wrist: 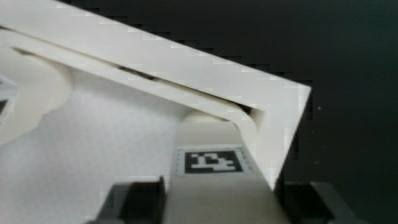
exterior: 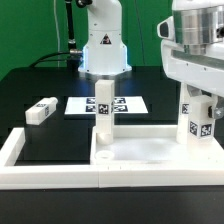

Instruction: Assemble desk

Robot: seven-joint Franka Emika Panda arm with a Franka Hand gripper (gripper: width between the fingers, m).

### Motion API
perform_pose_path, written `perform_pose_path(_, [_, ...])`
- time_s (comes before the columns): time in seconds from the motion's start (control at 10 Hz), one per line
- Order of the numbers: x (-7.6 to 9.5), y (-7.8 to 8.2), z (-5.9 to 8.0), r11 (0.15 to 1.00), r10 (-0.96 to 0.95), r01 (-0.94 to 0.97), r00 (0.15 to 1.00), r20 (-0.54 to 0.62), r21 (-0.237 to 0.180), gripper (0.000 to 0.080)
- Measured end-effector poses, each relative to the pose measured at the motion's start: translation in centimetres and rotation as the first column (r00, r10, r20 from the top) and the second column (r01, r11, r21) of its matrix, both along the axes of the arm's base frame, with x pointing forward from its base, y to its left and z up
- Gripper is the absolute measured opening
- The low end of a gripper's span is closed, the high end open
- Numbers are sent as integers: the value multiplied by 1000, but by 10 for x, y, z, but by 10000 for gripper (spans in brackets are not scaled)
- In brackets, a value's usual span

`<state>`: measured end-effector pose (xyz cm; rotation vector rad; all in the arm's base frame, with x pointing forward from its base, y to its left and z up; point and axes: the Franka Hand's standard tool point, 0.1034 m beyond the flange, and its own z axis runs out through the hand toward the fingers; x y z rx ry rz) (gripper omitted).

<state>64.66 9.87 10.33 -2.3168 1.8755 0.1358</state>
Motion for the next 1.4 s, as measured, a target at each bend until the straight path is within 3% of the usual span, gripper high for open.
perform_pose_path(0.1, [5, -22, 1, 996, -89, 91, 994, -68, 25, 294])
perform_pose_path(0.2, [7, -26, 1, 976, -215, 218, 972, -98, 20, 294])
perform_pose_path(0.4, [9, -24, 1, 911, -408, 411, 905, -123, 6, 294])
perform_pose_path(1.0, [15, -16, 2, 740, -669, 673, 732, -128, -22, 294])
perform_pose_path(1.4, [16, -14, 2, 747, -662, 664, 741, -113, -19, 298])
